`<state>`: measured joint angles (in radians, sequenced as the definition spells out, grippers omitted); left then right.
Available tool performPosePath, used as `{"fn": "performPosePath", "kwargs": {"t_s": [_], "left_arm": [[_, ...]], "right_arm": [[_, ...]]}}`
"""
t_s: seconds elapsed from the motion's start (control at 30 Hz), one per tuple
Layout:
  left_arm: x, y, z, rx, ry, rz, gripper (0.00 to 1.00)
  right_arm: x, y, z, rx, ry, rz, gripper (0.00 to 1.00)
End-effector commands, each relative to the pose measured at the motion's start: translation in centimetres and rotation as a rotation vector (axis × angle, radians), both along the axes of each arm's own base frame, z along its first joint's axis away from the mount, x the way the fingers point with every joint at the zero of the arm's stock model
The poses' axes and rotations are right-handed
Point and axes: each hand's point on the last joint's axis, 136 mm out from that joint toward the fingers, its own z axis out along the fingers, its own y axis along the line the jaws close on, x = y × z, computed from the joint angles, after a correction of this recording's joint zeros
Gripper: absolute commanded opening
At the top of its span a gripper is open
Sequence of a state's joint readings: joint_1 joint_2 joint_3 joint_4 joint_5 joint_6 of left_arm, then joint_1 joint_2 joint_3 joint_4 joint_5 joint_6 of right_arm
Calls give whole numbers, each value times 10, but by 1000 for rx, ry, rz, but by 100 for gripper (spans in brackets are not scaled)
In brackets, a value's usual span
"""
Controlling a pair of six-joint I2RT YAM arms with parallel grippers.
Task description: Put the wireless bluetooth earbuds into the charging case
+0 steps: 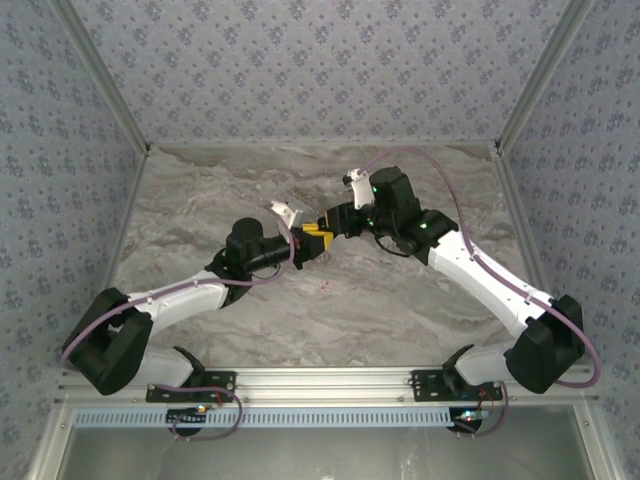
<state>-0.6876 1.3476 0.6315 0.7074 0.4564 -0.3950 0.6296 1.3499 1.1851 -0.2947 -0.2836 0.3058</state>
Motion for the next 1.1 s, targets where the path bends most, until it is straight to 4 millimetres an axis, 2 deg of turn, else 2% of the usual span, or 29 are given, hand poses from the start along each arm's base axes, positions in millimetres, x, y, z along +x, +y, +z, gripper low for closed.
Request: {"fn": "performPosePath", "kwargs": {"t_s": [0.0,0.63,0.97,1.07], "left_arm": [[1,-1,30,-55,-52,6,21],[5,2,31,-61,-50,39,21],[5,2,30,-53,-51,40,21],[6,3,27,-42,-48,46,22]], "right_arm": [[2,5,12,5,-38,9,24],[0,3,0,-43,-24,1,27],[-1,3,2,-45,-26,2,27],[-1,2,3,-50,-30,-2,30]]}}
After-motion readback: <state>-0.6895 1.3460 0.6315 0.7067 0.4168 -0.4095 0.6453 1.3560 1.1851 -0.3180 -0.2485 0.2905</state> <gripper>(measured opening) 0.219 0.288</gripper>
